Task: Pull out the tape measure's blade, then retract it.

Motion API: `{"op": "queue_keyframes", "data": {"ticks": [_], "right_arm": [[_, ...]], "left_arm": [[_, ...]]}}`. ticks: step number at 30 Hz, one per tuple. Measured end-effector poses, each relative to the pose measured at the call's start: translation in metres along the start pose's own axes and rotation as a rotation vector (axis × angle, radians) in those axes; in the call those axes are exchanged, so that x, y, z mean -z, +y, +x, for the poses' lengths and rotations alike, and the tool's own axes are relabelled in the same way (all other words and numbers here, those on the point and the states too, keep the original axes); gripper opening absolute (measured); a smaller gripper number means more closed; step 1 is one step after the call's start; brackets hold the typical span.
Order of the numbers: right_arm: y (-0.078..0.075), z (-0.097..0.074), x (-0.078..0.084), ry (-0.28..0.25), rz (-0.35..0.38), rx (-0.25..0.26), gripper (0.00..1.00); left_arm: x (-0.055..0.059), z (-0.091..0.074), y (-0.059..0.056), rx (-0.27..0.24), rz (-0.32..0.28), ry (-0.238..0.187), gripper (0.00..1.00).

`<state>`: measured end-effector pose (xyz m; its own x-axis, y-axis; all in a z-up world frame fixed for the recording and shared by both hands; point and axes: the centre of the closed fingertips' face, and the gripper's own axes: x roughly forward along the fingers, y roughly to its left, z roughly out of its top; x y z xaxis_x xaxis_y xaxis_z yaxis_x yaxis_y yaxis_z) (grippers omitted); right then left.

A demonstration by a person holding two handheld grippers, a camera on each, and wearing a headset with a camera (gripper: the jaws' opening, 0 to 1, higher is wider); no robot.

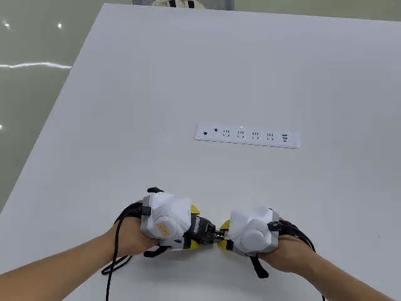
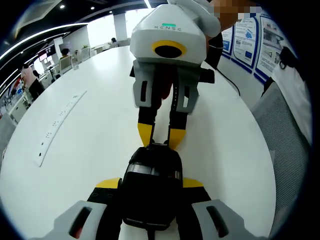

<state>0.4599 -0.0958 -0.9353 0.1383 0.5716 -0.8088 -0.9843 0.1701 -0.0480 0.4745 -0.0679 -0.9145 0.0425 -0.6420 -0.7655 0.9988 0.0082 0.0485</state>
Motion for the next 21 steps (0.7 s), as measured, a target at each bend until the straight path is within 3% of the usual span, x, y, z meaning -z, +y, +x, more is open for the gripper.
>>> {"op": "queue_keyframes", "data": {"ticks": [21], "right_arm": [[0.0001, -0.001, 0.0003, -0.018, -0.041, -0.002, 0.13]], "left_arm": [[0.0018, -0.0007, 0.0005, -0.02, 0.038, 0.018, 0.38]]}}
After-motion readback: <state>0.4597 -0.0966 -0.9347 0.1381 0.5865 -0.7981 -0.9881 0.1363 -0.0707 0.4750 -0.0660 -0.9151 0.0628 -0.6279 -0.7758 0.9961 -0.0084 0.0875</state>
